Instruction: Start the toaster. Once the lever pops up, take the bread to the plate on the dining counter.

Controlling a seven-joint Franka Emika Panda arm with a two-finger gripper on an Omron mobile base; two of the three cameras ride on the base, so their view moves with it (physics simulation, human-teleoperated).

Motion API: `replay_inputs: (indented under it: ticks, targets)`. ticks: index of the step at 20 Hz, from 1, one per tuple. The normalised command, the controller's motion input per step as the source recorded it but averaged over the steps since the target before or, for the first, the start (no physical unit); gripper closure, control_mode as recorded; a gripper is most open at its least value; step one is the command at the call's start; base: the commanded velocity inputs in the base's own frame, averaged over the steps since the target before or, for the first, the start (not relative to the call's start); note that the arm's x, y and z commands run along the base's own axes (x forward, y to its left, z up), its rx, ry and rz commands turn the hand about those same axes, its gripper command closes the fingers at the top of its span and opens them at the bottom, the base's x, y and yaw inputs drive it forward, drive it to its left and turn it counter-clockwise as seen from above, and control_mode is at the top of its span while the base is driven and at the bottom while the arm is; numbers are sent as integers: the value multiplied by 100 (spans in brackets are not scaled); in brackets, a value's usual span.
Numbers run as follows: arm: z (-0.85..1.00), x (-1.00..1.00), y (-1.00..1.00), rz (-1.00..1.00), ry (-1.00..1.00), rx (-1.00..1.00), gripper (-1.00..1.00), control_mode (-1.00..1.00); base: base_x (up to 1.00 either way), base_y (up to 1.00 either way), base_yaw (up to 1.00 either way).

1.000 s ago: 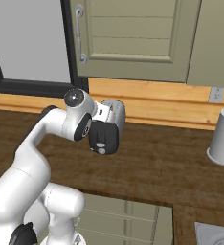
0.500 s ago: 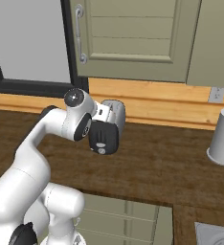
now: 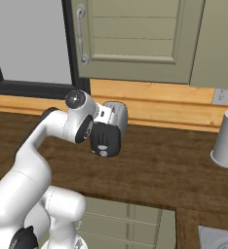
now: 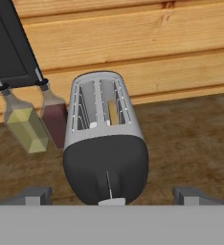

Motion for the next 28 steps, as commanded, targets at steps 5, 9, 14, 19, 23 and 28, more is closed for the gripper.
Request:
replay_inputs:
  ticks: [5, 9, 14, 19, 23, 28]
  targets:
    - [0, 0, 0, 0, 0, 0, -100, -100, 0, 0, 0]
    - [0, 0, 0, 0, 0, 0, -100, -100, 0, 0, 0]
    - [0, 0, 0, 0, 0, 0, -100, -100, 0, 0, 0]
    - [0, 0, 0, 0, 0, 0, -100, -100, 0, 0, 0]
    - [0, 0, 0, 0, 0, 0, -100, -100, 0, 0, 0]
    - [0, 0, 0, 0, 0, 0, -100, -100, 0, 0, 0]
